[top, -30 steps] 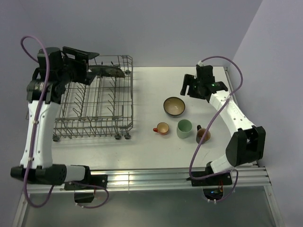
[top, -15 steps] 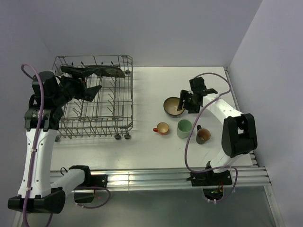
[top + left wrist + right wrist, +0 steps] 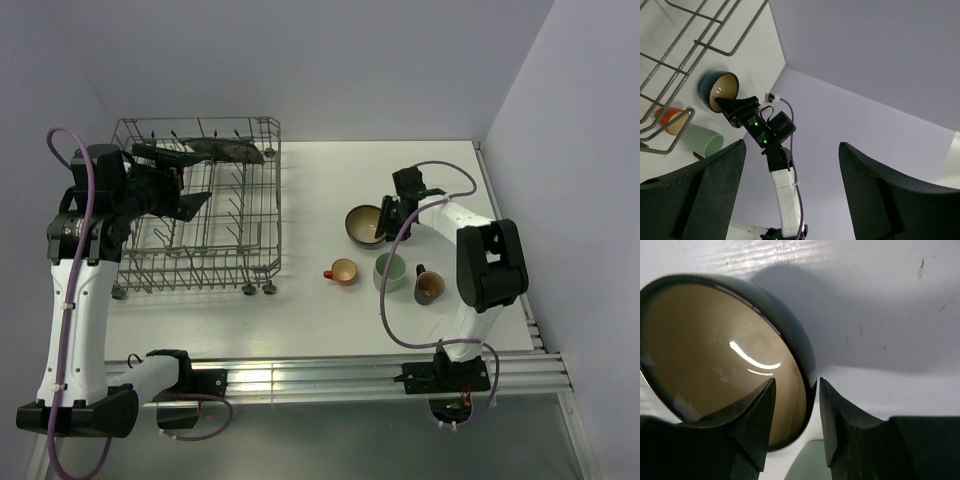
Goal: Load the mixed dishes into the dish rack
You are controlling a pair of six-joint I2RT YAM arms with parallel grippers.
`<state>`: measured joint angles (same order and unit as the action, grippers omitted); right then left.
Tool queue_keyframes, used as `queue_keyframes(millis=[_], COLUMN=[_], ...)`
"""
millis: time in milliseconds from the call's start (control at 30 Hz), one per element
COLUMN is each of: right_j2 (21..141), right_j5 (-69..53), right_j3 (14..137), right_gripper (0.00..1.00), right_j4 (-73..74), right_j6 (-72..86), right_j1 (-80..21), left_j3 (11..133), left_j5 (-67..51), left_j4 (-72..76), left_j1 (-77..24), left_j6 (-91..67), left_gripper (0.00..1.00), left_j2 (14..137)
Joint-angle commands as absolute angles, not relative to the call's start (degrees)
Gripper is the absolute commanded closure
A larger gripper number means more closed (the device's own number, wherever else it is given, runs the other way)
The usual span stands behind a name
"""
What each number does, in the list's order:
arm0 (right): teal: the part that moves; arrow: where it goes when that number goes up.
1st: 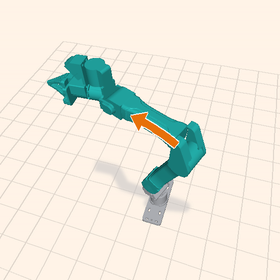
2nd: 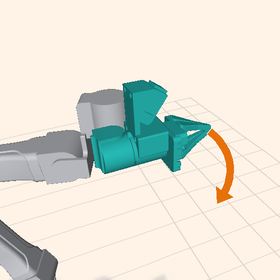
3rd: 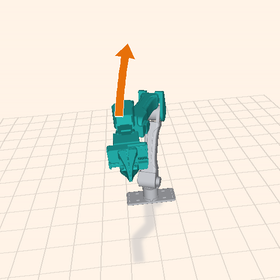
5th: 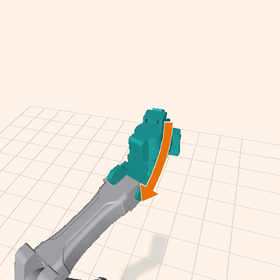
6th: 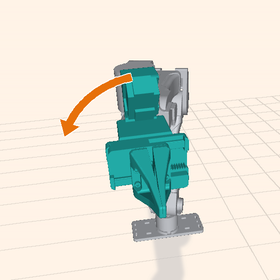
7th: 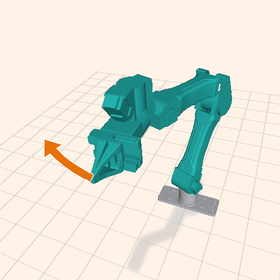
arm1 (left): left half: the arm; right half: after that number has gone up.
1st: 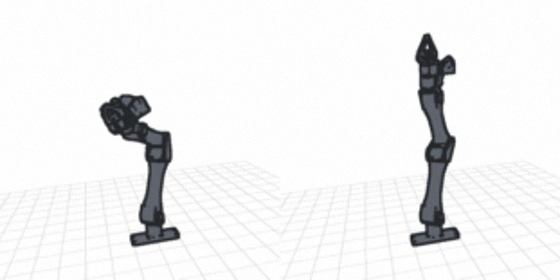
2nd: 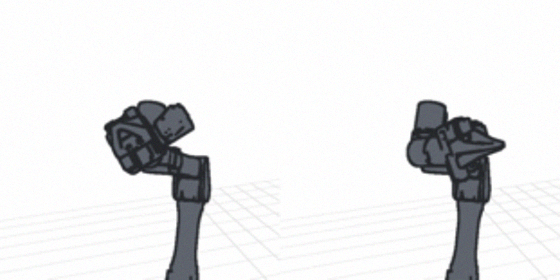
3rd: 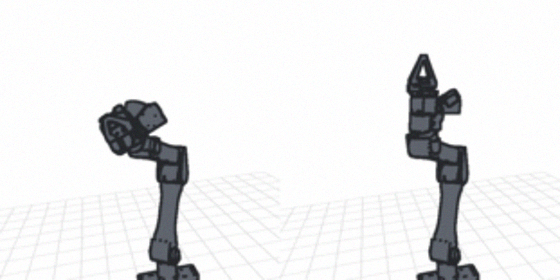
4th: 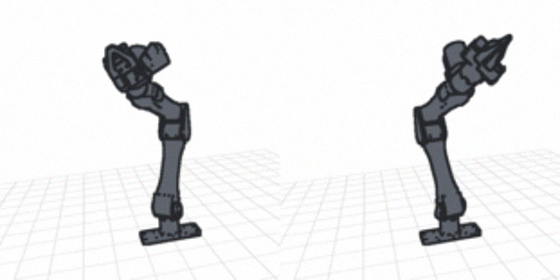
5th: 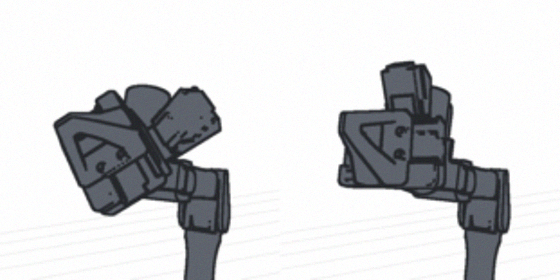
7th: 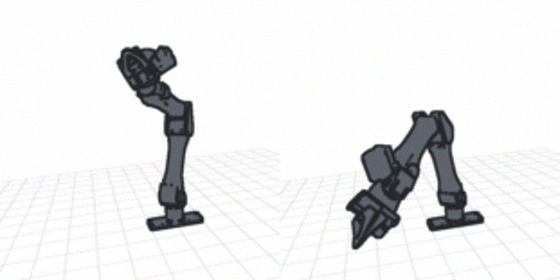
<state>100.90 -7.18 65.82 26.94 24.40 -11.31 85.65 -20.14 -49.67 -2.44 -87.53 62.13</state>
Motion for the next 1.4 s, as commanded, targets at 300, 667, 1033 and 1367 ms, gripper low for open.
queue_keyframes(millis=[300,667,1033,1367], right_j2=[102.75,94.66,100.28,110.64], right_j5=[-5.63,21.76,45.42,48.34], right_j3=[69.79,84.16,102.64,108.98], right_gripper=[1.0,1.0,1.0,1.0], right_j4=[24.35,28.04,6.28,-18.0], right_j6=[27.42,18.2,-18.94,-40.41], right_j1=[-11.16,-17.83,-35.23,-47.28], left_j3=[85.6,94.48,98.96,100.98], left_j5=[-14.5,-7.74,-6.24,-3.17], left_j4=[-51.15,-53.96,-52.46,-59.14], left_j1=[-2.11,-2.2,-2.2,-2.2], left_j6=[-87.1,-90.08,-86.22,-87.36], left_gripper=[0.19,0.08,0.01,0.01], left_j2=[59.76,63.46,63.9,62.49])
